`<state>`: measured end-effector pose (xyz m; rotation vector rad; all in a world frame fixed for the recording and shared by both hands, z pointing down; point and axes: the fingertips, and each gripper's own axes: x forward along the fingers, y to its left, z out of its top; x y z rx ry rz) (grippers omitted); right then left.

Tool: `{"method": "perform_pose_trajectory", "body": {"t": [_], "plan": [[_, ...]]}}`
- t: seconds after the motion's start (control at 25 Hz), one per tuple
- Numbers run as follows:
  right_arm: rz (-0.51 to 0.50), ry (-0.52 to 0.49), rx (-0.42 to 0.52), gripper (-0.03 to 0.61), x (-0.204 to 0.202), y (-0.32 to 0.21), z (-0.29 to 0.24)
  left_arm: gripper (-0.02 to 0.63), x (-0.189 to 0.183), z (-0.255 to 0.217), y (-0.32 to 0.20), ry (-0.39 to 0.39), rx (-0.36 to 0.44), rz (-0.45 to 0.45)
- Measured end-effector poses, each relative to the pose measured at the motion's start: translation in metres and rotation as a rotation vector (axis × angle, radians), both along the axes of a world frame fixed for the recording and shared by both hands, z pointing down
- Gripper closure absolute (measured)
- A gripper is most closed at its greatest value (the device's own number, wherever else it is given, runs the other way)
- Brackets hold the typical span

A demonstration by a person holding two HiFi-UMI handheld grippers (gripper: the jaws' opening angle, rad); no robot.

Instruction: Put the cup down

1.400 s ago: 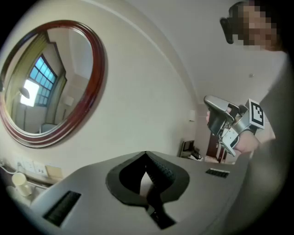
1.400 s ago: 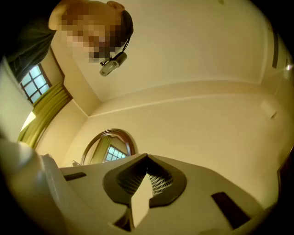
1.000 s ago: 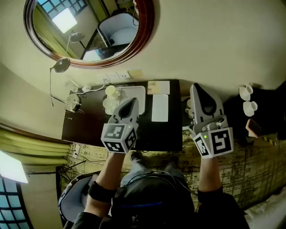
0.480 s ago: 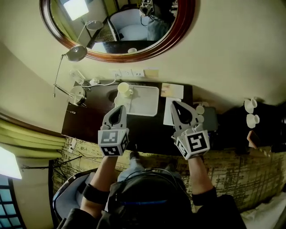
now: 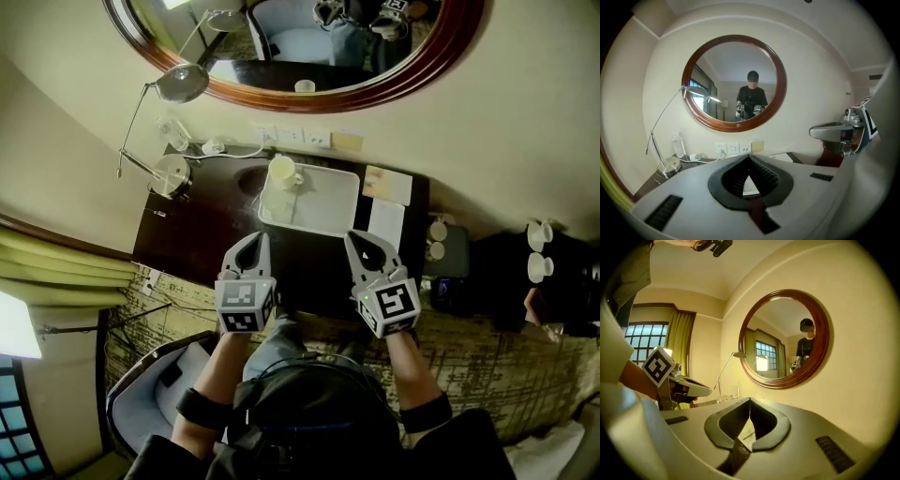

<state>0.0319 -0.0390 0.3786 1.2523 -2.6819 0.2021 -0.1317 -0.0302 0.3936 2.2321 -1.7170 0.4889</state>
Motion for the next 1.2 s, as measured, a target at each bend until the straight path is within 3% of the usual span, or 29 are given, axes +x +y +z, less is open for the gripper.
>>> {"method": "perform_pose_trajectory", "body": {"t": [0.28,0.4,0.64,0.8,1.2], "plan": [[-0.082,0.077,-0.107,0.552,-0.048,-0.002,0.065,0.614,-0.019,0.041,-0.002,-0.012,-0.051,0.021],[-0.111,0.095,-0.133,0.457,-0.069,-0.012,0.079,0.614,-0.024,0.049,-0.009,-0.016,-0.058,0.030],[-0.205,0.144,-0.185,0.327,-0.115,-0.039,0.111,0.614,-0.034,0.056,-0.024,-0.042,-0.067,0.050],[-0.261,0.201,-0.211,0.149,-0.144,-0.059,0.140,0.614,-0.042,0.061,-0.036,-0.052,-0.067,0.055],[-0.239,0.263,-0.324,0.081,-0.176,-0.114,0.224,0.614,-0.057,0.080,-0.058,-0.062,-0.077,0.064]]}}
